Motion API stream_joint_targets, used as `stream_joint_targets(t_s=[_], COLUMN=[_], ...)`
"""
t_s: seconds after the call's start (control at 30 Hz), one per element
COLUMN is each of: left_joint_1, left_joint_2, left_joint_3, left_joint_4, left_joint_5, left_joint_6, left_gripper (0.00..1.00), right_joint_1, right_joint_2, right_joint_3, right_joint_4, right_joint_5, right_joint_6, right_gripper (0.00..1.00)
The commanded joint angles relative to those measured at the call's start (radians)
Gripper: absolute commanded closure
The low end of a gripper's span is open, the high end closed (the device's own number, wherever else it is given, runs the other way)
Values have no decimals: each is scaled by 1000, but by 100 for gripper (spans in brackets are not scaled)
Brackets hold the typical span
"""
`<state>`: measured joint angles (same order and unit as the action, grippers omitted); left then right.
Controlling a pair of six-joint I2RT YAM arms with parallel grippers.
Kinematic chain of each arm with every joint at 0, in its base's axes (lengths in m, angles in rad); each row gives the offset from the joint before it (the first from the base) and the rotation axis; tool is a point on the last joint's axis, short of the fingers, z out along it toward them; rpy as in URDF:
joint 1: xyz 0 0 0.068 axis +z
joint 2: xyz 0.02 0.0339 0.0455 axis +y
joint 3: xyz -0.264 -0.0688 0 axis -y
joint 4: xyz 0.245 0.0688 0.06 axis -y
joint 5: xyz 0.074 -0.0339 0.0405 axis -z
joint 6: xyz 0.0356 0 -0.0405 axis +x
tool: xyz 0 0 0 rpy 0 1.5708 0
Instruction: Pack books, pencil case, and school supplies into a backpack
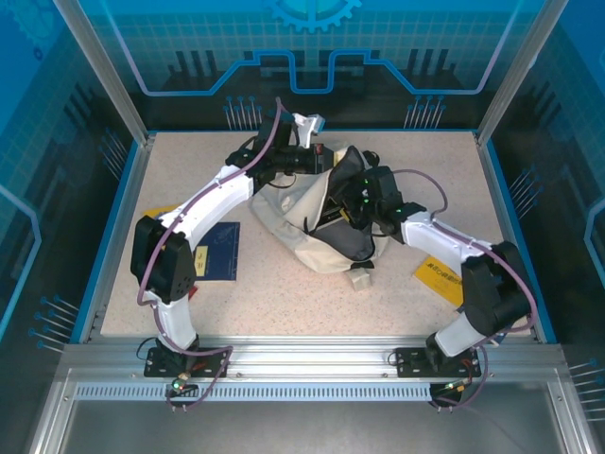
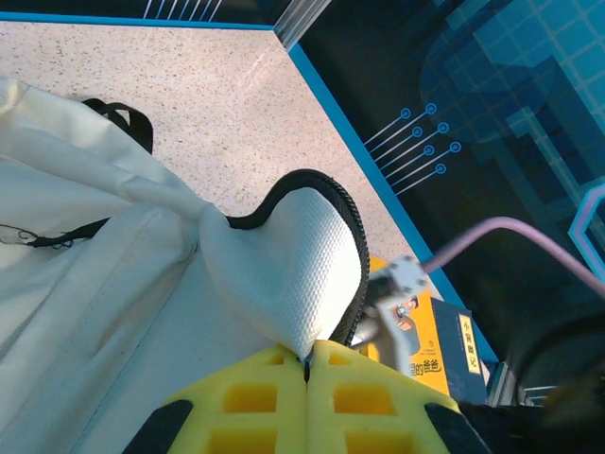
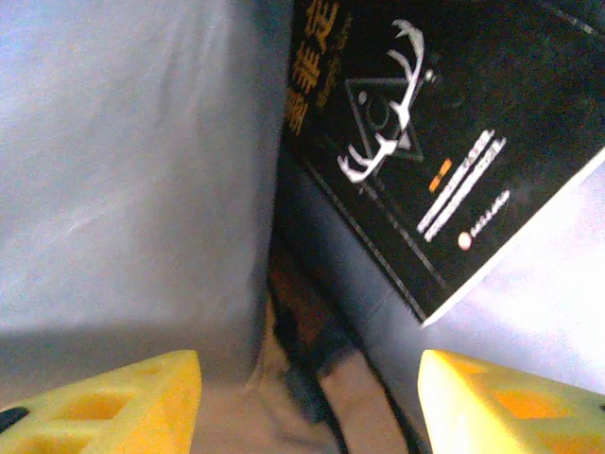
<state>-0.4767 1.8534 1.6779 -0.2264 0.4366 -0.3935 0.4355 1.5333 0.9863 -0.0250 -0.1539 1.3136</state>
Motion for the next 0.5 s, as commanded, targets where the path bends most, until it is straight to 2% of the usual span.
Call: stream_joint_targets(t_s=[0.0, 0.13, 0.27, 0.37, 0.47], left_joint_1=[14, 28, 57, 75, 91], left_joint_2=[7, 1, -23, -62, -122], left_joint_3=[-20, -41, -75, -108, -162], left_joint_4=[58, -6, -83, -145, -187], left_joint_5=[26, 31, 41, 64, 83], left_joint_6=[32, 109, 191, 255, 312], left_gripper=[100, 100, 100, 100, 100], right_joint_1=[-9, -15, -22, -63, -147], right_joint_2=[-72, -187, -299, -348, -360], right_joint_3=[-43, -39, -11, 6, -7], right_joint_4=[-149, -338, -530, -662, -745], right_joint_5=[-68, 8, 153, 259, 319], right_joint_6=[-68, -185, -328, -405, -460], right_gripper=[40, 40, 31, 22, 18])
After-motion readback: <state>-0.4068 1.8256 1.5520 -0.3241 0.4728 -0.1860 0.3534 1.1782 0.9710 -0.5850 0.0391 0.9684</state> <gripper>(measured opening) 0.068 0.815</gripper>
